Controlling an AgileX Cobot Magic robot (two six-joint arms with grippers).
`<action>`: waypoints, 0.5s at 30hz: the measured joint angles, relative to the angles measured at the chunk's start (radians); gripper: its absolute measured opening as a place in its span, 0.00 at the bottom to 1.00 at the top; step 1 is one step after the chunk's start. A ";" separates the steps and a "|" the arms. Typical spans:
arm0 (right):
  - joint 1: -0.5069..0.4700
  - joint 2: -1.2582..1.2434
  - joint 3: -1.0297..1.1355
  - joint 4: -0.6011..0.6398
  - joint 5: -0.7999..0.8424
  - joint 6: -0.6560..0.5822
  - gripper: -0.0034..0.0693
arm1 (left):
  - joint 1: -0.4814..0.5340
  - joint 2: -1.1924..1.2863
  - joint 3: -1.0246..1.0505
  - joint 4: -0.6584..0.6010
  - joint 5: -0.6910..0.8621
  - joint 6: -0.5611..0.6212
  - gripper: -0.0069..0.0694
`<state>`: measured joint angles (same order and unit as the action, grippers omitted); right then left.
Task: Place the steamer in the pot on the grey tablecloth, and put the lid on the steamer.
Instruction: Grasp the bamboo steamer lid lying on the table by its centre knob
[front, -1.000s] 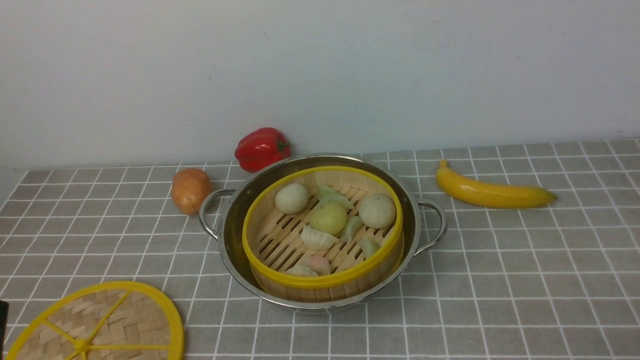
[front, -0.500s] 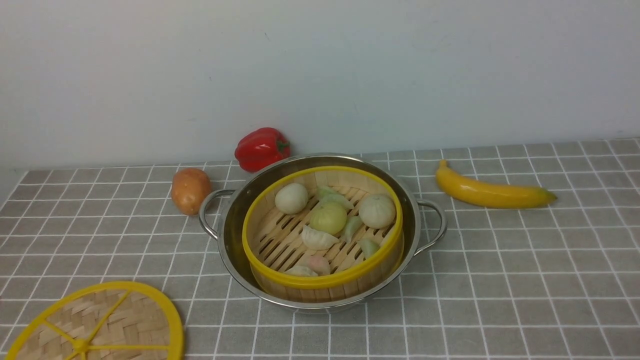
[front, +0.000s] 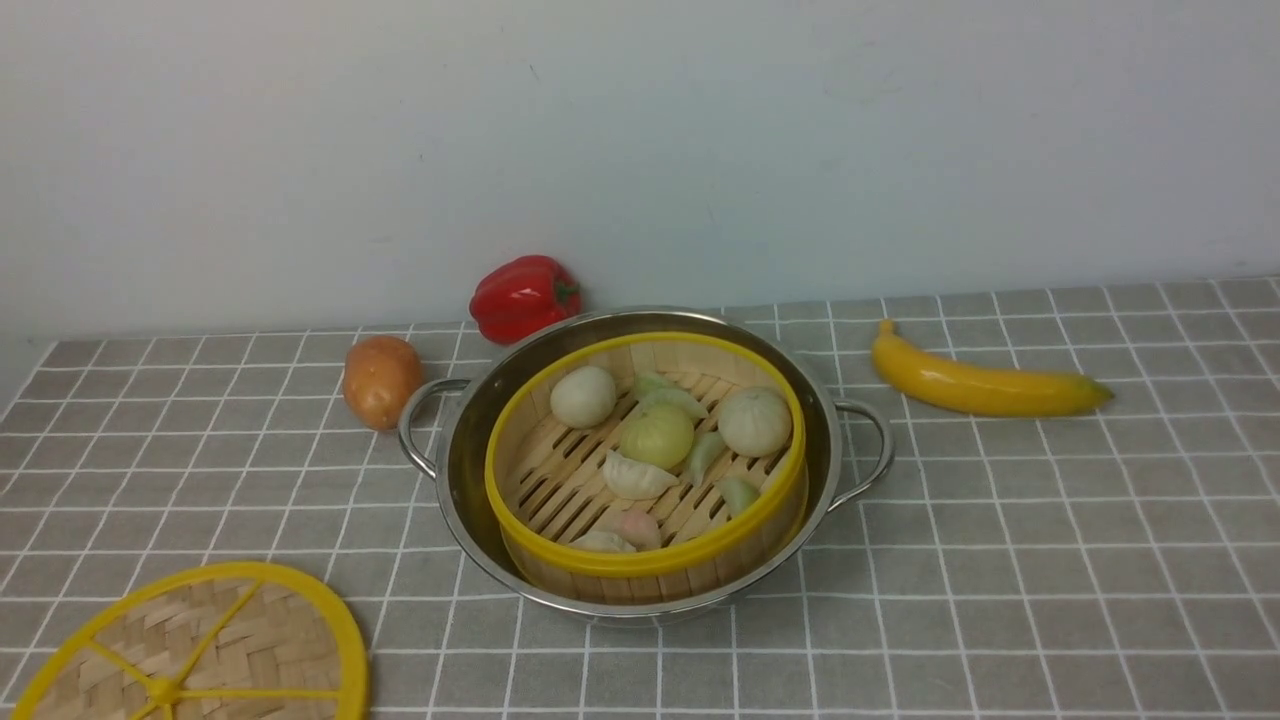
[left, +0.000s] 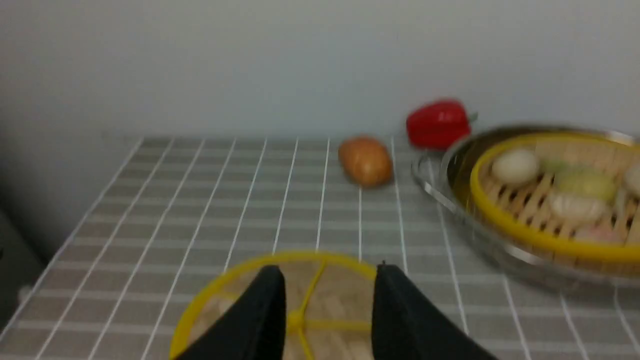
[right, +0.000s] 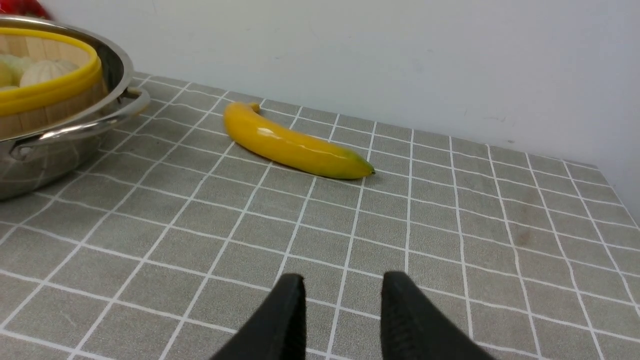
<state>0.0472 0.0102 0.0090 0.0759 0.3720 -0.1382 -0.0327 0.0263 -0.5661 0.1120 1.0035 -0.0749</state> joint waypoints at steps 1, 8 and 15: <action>0.000 0.000 0.000 0.000 0.000 0.000 0.38 | 0.000 0.037 -0.038 -0.001 0.094 0.008 0.41; 0.000 0.000 0.000 0.000 -0.001 0.000 0.38 | 0.000 0.366 -0.196 0.003 0.213 0.044 0.41; 0.000 0.000 0.000 0.000 -0.001 0.003 0.38 | -0.007 0.753 -0.265 0.003 0.212 0.367 0.41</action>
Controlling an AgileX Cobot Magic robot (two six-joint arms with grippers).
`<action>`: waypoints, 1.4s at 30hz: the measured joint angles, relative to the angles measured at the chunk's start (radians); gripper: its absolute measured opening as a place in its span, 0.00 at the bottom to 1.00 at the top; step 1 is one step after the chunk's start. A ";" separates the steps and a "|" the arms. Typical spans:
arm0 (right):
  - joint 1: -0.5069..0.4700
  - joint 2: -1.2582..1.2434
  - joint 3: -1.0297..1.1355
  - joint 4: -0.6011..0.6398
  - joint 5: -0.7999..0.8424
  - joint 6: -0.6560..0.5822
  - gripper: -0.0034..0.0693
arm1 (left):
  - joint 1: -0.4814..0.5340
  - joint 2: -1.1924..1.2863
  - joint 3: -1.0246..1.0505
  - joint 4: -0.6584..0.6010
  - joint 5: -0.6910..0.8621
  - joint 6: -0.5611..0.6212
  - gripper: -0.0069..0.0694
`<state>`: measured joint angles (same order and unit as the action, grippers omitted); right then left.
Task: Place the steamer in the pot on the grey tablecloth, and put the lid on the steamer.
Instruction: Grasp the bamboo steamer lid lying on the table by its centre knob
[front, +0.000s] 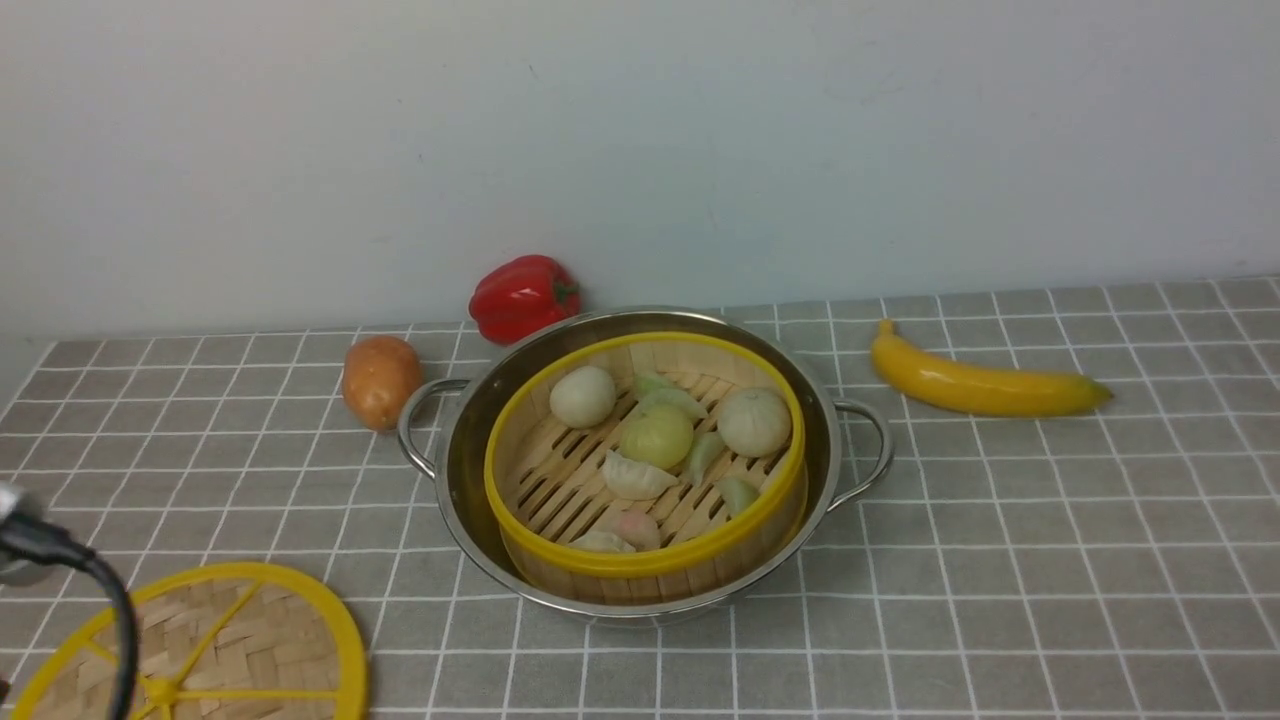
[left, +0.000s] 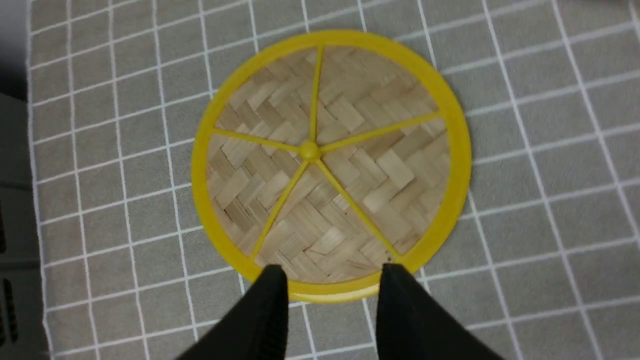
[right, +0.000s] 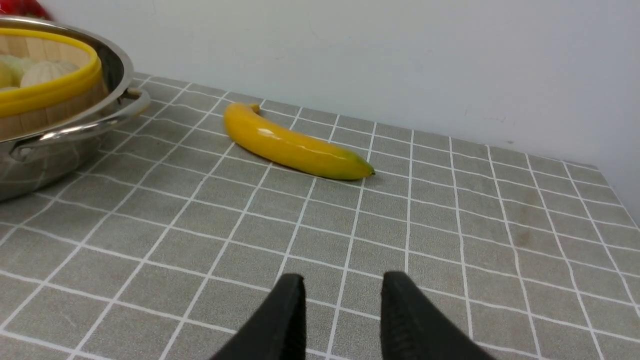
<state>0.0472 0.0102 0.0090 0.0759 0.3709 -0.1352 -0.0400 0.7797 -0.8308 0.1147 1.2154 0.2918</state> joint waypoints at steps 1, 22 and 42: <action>0.000 0.000 0.000 0.000 0.000 0.000 0.38 | -0.003 0.041 0.000 0.000 0.001 0.015 0.41; 0.000 0.000 0.000 0.000 -0.005 0.002 0.38 | 0.019 0.598 -0.001 0.059 -0.219 -0.450 0.41; 0.000 0.000 0.000 0.000 -0.005 0.004 0.38 | 0.082 0.671 -0.001 0.096 -0.331 -0.744 0.41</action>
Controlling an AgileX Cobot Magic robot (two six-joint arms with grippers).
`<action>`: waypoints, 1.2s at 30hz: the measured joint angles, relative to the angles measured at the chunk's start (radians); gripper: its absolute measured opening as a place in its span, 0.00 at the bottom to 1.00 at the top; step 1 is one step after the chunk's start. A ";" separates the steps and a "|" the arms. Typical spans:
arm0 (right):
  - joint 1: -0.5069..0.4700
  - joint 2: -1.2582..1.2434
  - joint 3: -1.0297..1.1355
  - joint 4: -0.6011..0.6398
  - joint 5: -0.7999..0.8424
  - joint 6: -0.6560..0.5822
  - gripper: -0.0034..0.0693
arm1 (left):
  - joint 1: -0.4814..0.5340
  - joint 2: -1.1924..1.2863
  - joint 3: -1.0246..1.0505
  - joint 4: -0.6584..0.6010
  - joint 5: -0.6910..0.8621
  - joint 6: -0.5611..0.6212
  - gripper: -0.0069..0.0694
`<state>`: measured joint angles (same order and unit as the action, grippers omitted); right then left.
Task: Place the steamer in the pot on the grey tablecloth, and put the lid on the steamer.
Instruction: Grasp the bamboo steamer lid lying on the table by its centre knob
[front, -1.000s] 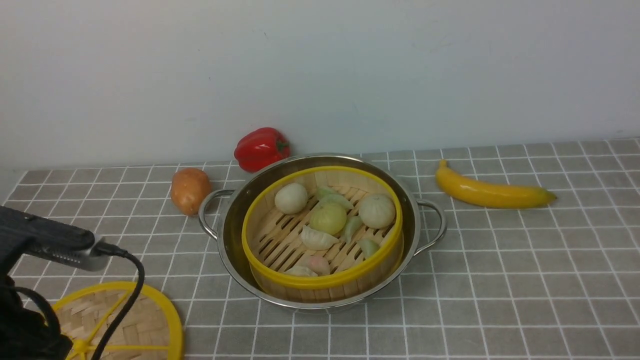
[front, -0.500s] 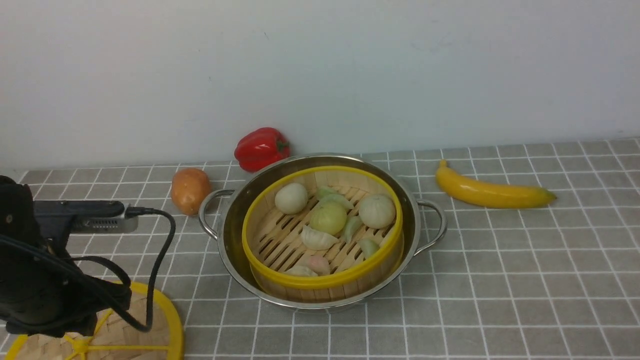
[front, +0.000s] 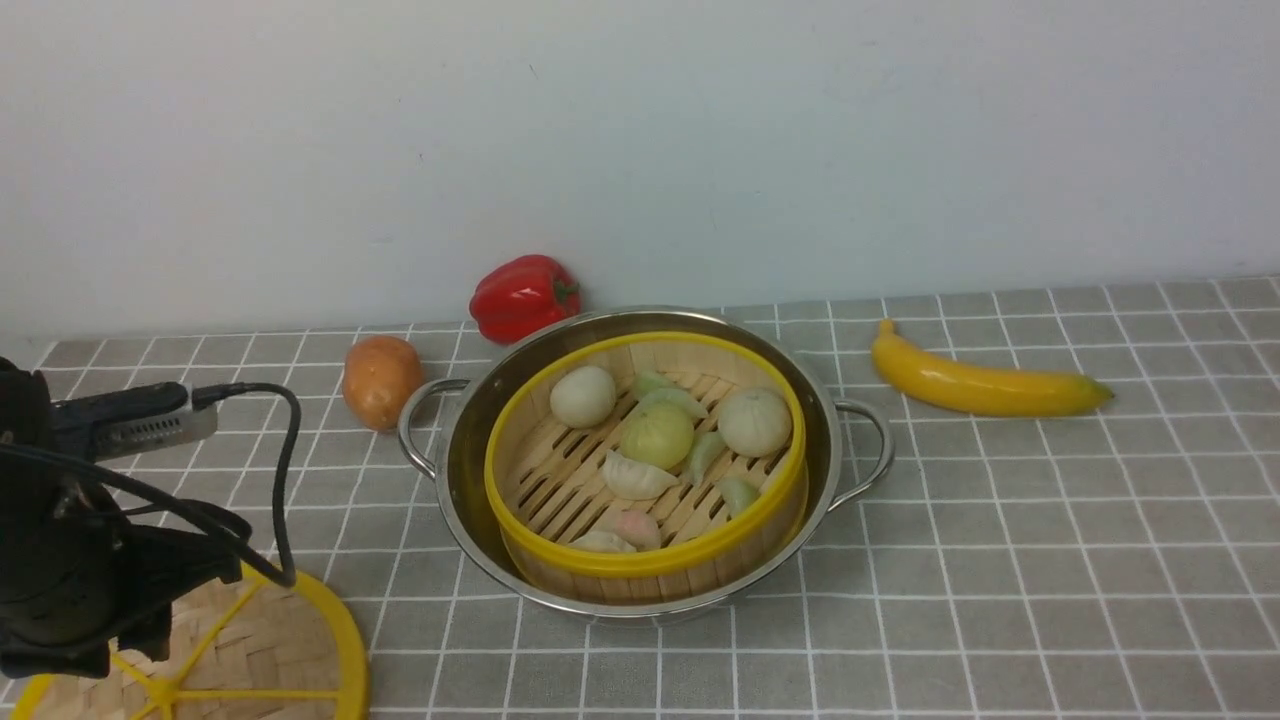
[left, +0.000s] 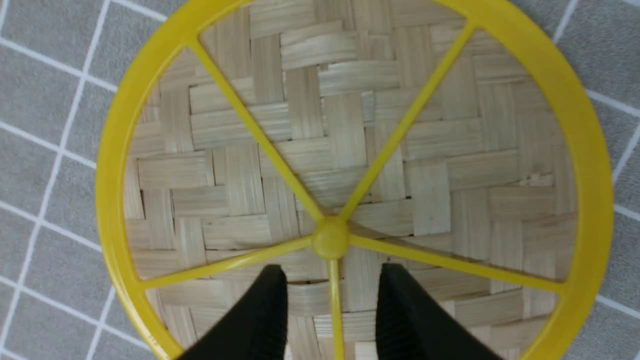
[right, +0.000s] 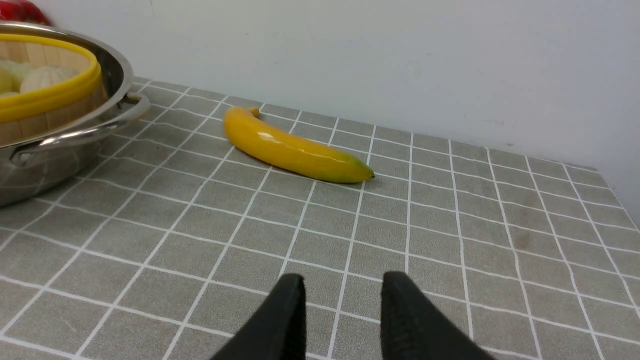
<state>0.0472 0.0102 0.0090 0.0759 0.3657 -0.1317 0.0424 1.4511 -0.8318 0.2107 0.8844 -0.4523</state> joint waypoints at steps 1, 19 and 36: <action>0.000 0.000 0.000 0.000 0.000 0.000 0.38 | 0.006 0.008 0.000 -0.003 0.000 0.000 0.41; 0.000 0.000 0.000 0.000 -0.001 0.000 0.38 | 0.022 0.198 -0.002 -0.001 -0.080 0.049 0.40; 0.000 0.000 0.000 0.001 -0.001 0.000 0.38 | 0.024 0.206 -0.015 -0.069 0.001 0.253 0.25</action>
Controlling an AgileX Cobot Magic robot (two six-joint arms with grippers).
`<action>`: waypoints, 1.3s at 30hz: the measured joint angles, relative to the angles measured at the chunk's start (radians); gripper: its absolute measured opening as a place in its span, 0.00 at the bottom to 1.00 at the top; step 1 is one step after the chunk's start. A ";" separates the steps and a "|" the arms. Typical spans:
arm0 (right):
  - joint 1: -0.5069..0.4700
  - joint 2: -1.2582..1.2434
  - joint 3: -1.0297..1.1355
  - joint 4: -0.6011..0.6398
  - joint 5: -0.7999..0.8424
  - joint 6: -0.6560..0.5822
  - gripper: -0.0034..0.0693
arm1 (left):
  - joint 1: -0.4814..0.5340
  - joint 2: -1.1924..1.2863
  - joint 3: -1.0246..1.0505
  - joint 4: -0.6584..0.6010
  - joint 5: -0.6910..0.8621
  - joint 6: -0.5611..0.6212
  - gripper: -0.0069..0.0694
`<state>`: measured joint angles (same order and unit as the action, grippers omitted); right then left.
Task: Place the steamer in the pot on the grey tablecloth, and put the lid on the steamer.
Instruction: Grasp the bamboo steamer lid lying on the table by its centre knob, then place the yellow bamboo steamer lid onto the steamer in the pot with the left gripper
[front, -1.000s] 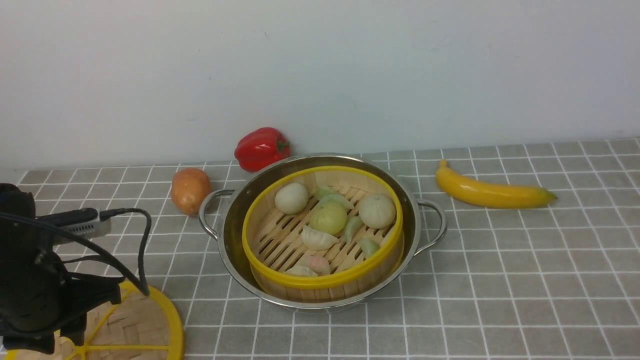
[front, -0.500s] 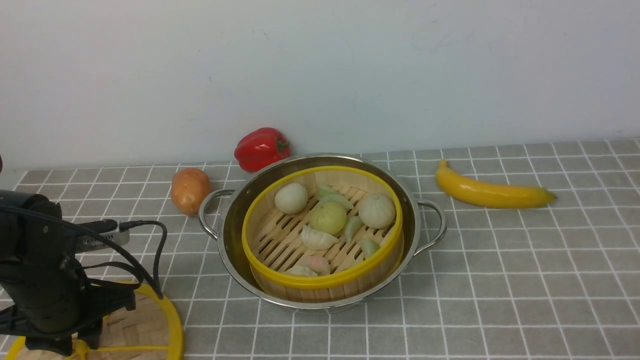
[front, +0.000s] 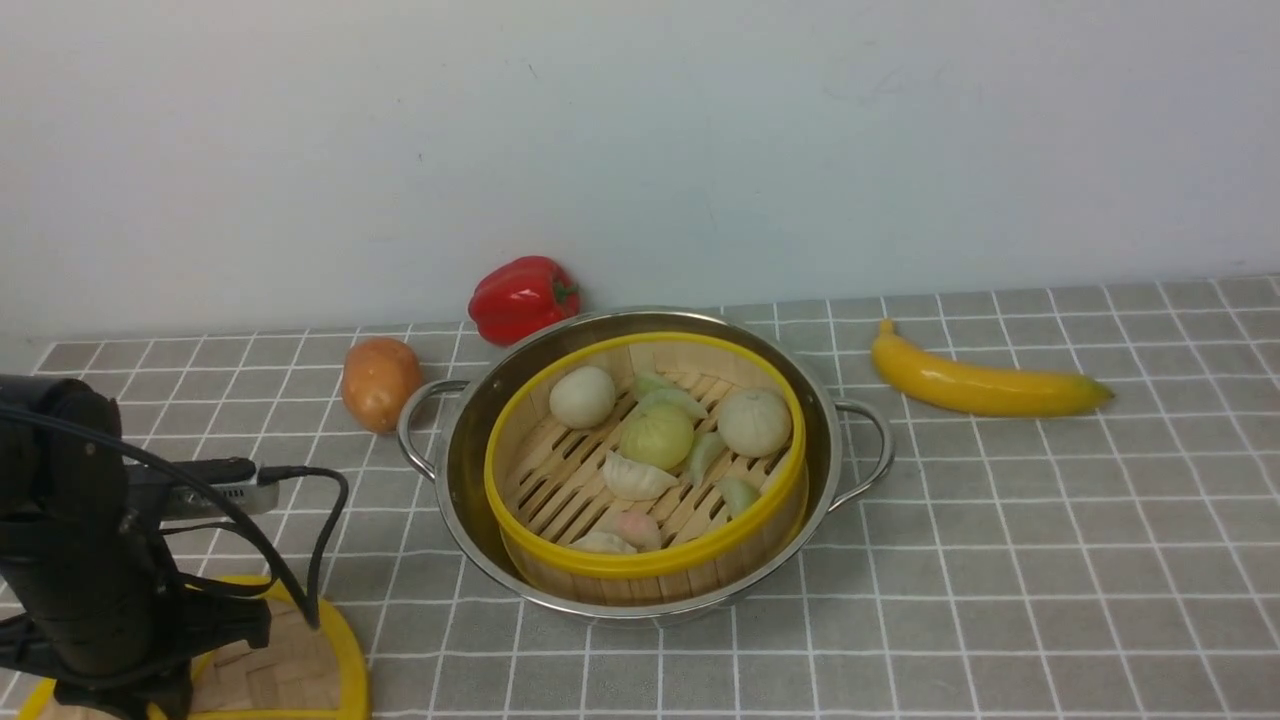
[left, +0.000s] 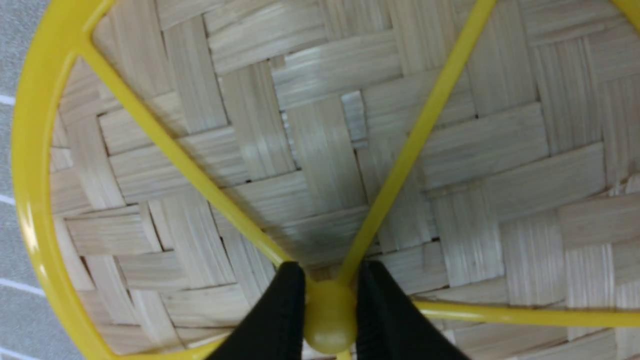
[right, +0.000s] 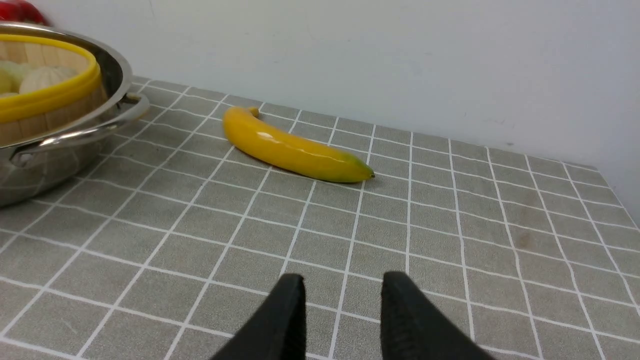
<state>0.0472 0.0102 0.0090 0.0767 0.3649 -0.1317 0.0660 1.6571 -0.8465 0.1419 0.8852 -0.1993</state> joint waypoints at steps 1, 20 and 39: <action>0.000 0.000 0.000 0.000 0.000 0.000 0.38 | 0.000 0.000 0.000 -0.001 0.000 0.002 0.25; 0.000 0.000 0.000 0.000 0.000 0.000 0.38 | 0.001 -0.195 -0.093 -0.055 0.157 0.158 0.25; 0.000 0.000 0.000 0.000 0.000 0.001 0.38 | -0.108 -0.128 -0.557 -0.449 0.275 0.725 0.25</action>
<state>0.0472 0.0102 0.0090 0.0767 0.3649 -0.1310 -0.0417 1.5291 -1.4035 -0.3068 1.1605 0.5259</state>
